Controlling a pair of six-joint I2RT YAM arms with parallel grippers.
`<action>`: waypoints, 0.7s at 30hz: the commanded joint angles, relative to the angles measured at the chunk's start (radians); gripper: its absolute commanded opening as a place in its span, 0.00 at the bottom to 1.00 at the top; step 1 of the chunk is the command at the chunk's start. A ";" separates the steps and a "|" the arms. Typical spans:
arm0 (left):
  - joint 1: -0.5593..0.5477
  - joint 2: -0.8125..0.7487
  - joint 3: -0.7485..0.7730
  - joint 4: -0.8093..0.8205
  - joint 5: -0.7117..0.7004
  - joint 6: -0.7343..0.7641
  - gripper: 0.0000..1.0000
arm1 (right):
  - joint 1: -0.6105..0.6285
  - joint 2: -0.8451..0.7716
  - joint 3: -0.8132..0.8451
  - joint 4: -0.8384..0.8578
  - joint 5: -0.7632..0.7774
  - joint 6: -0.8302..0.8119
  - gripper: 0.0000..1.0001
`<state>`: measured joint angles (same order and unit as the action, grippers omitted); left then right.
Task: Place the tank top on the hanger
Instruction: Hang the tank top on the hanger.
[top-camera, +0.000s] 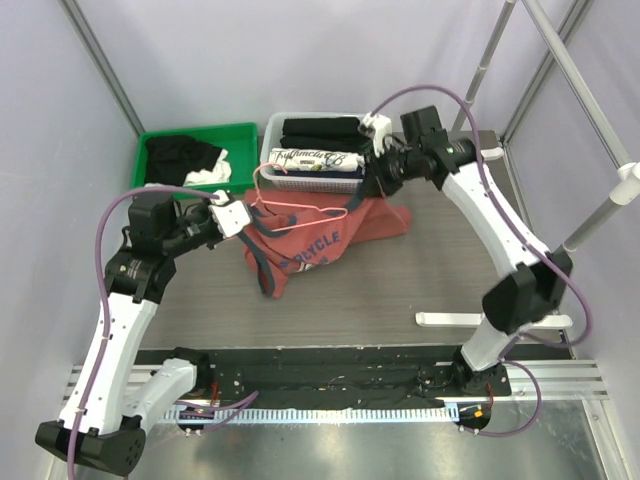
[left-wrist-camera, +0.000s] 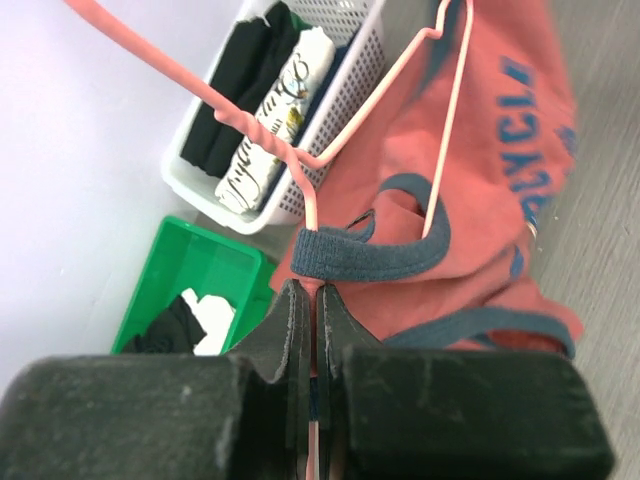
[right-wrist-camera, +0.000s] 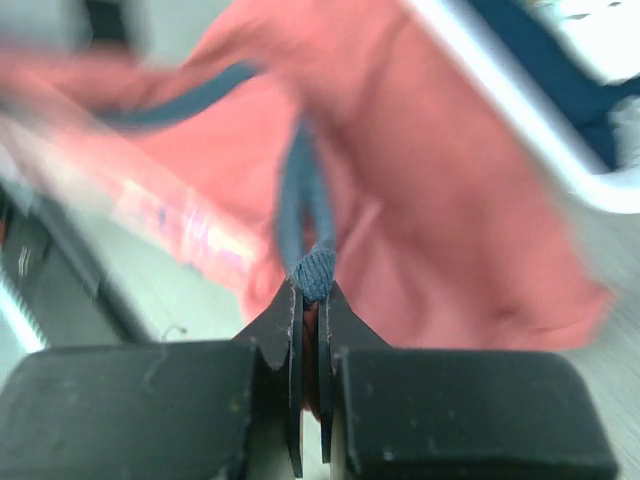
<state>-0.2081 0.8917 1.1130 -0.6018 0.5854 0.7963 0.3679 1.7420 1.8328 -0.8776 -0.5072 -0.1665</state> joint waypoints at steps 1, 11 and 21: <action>-0.001 -0.039 0.041 0.088 0.013 -0.065 0.00 | 0.039 -0.145 -0.242 -0.121 -0.109 -0.194 0.01; 0.001 -0.050 0.064 -0.006 0.125 -0.022 0.00 | 0.039 -0.188 -0.529 -0.258 -0.085 -0.404 0.65; -0.002 -0.102 0.018 -0.168 0.228 0.150 0.00 | -0.050 -0.050 -0.308 -0.129 -0.082 -0.202 0.71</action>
<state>-0.2081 0.8337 1.1328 -0.7067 0.7399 0.8364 0.3294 1.6268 1.4784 -1.0927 -0.6025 -0.4603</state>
